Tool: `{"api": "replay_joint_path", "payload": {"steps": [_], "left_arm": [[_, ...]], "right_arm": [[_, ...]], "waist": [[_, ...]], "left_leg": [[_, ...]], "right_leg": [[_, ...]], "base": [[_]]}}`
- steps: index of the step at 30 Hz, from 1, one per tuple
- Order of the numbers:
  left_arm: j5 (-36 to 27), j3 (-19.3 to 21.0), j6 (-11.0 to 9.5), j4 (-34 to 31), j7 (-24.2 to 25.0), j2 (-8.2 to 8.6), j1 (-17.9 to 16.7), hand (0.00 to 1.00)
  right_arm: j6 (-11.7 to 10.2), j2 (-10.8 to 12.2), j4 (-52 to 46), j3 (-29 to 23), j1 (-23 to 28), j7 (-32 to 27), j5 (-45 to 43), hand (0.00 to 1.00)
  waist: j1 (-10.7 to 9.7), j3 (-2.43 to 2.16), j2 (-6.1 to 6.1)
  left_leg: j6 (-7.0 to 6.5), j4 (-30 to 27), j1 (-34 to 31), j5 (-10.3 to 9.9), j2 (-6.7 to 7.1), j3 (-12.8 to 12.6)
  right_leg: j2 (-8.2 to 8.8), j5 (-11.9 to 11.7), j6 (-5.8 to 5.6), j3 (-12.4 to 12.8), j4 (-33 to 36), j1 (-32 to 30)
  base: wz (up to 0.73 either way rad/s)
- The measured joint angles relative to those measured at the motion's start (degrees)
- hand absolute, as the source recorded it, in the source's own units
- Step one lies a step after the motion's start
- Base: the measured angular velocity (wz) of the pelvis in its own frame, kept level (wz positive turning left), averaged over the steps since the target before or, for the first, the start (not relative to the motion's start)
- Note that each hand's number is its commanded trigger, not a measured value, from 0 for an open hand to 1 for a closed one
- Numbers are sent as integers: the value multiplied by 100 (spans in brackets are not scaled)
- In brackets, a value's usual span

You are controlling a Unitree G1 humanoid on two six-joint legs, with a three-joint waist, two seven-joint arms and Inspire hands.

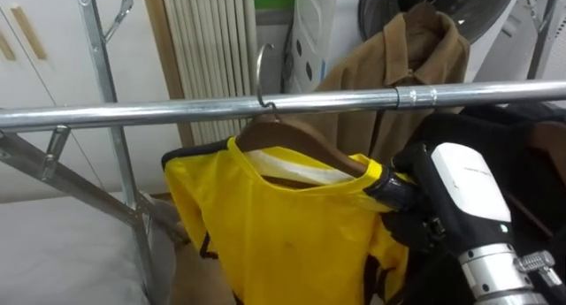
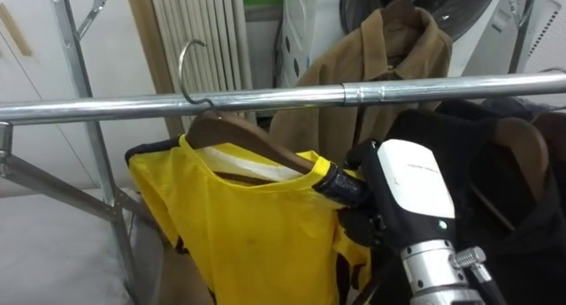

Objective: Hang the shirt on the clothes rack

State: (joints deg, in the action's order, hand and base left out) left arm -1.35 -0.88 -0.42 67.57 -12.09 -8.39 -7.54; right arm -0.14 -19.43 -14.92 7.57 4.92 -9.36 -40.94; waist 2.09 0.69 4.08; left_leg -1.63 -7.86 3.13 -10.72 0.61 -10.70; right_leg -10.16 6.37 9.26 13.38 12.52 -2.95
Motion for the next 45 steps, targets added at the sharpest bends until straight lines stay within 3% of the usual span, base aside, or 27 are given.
{"api": "replay_joint_path", "payload": {"steps": [3, 6, 17, 31, 37, 38, 39, 40, 41, 42, 43, 45], "left_arm": [[103, 6, -8, -2, -15, 0, -6, 0], [104, 4, -15, -2, -20, -6, -7, 0], [214, 17, -46, -23, -14, -36, -65, 0], [215, -13, -46, -73, 2, -51, -79, 0], [219, -136, -39, -73, 38, -148, -81, 0], [218, -164, -37, -73, 42, -153, -80, 0], [218, -171, -35, -71, 47, -150, -82, 0], [220, -162, -28, -58, 51, -149, -89, 0], [243, -117, -25, -66, 45, -143, -83, 0], [297, -78, -14, -65, 39, -137, -90, 0], [439, 1, 79, -59, 37, -134, -116, 0], [565, 67, 178, -59, 35, -136, -116, 0]], "right_arm": [[-6, 12, 0, -1, 0, 0, 23, 100], [-6, 11, 1, -1, -13, -1, 36, 100], [-26, 120, 5, 3, -18, 2, 44, 100], [-24, 122, 77, 19, -46, 14, 73, 100], [-25, 130, 136, 20, -46, 14, 274, 100], [-38, 146, 148, 19, -48, 14, 274, 100], [-58, 159, 176, 19, -49, 15, 274, 100], [-155, 218, 264, 32, -78, 14, 269, 100], [-253, 236, 302, 46, -144, 22, 264, 100], [-284, 249, 308, 52, -185, 40, 264, 100], [-275, 264, 313, 81, -154, 89, 268, 100], [-183, 241, 341, 85, -115, 195, 266, 100]], "waist": [[-1, 0, 3], [12, 3, 23], [28, 5, 50], [91, 10, 44], [117, 4, 79], [121, 10, 65], [127, 13, 15], [182, 49, -123], [306, 9, -34], [314, 12, -38], [180, 3, -78], [27, -7, -94]], "left_leg": [[1, -48, -40, 0, -12, 0], [1, -97, -33, 0, -21, 1], [43, -86, 65, -26, -87, -2], [85, 27, 130, -47, -90, 0], [90, 27, 174, -50, -121, -17], [104, 21, 201, -53, -221, -25], [126, 11, 218, -65, -307, -23], [198, -54, 223, -107, -469, -8], [266, -325, 80, -302, -452, -20], [336, -478, 23, -469, -470, -6], [423, -582, -4, -619, -506, 0], [499, -424, 66, -523, -469, 7]], "right_leg": [[-5, -8, 6, -16, 5, -9], [3, 95, -195, -48, -22, -14], [14, 98, -389, -350, -118, 132], [-1, 116, -419, -610, -192, 238], [0, 112, -419, -882, -192, 313], [-23, 108, -561, -971, -175, 277], [-64, 106, -792, -1041, -109, 253], [14, 390, -831, -1330, 190, 25], [432, 688, -470, -1536, 607, -442], [478, 720, -352, -1584, 835, -602], [454, 670, -231, -1677, 999, -551], [432, 612, -128, -1576, 814, -343]], "base": [[0], [2], [5], [10], [12], [12], [-8], [-46], [-60], [-46], [3], [18]]}}
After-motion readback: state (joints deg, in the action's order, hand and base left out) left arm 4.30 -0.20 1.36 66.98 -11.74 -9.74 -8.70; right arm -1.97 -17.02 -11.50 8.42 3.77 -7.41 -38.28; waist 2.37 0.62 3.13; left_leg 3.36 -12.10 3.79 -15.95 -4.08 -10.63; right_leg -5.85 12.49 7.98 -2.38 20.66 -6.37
